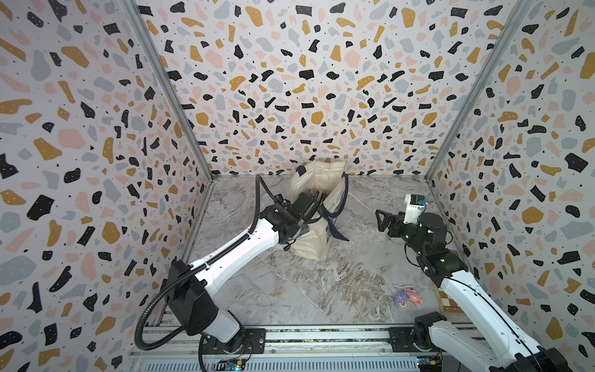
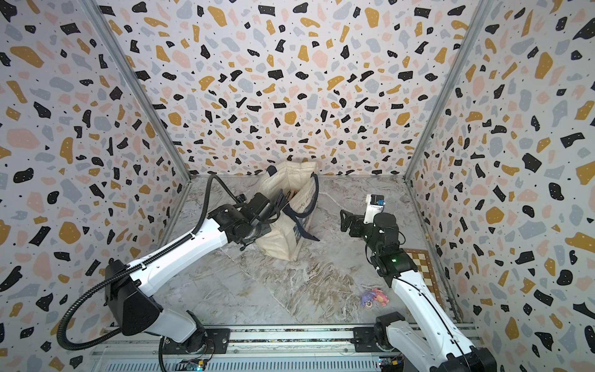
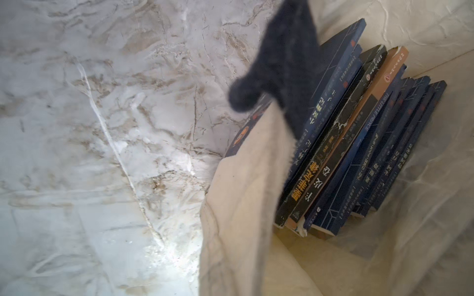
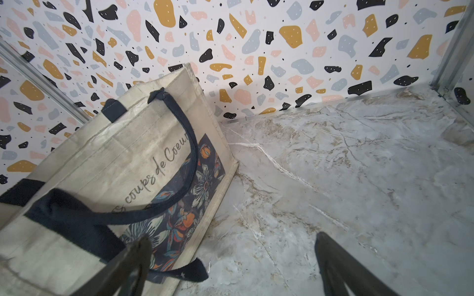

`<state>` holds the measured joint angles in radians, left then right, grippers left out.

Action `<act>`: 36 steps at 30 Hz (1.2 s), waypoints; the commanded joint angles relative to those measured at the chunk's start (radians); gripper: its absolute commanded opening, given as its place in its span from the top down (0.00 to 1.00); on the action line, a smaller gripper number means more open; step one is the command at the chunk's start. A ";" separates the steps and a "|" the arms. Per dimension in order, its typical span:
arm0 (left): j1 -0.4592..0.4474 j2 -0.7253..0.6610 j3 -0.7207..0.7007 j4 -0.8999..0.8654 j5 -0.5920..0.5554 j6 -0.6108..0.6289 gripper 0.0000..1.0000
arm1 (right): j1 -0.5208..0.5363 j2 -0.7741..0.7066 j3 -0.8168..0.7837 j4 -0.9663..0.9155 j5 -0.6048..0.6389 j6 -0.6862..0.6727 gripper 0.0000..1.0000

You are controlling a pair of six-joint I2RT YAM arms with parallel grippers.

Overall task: Take out the books from the canvas bag
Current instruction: Adjust the canvas bag at the center of the board.

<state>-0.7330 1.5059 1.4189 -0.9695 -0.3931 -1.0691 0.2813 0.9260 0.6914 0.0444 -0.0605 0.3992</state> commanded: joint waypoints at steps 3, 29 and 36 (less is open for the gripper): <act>0.023 -0.083 -0.023 -0.080 -0.004 0.252 1.00 | -0.002 0.023 0.005 0.033 -0.010 0.001 0.01; 0.168 -0.358 -0.283 0.124 0.199 0.683 1.00 | 0.287 0.816 1.058 -0.435 -0.002 -0.372 0.01; 0.168 -0.434 -0.367 0.159 0.186 0.740 1.00 | 0.343 0.974 1.249 -0.516 -0.018 -0.495 0.00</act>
<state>-0.5674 1.1103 1.0702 -0.8379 -0.2157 -0.3801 0.6136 1.8862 1.8675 -0.3836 -0.0822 -0.0010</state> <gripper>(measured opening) 0.047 0.996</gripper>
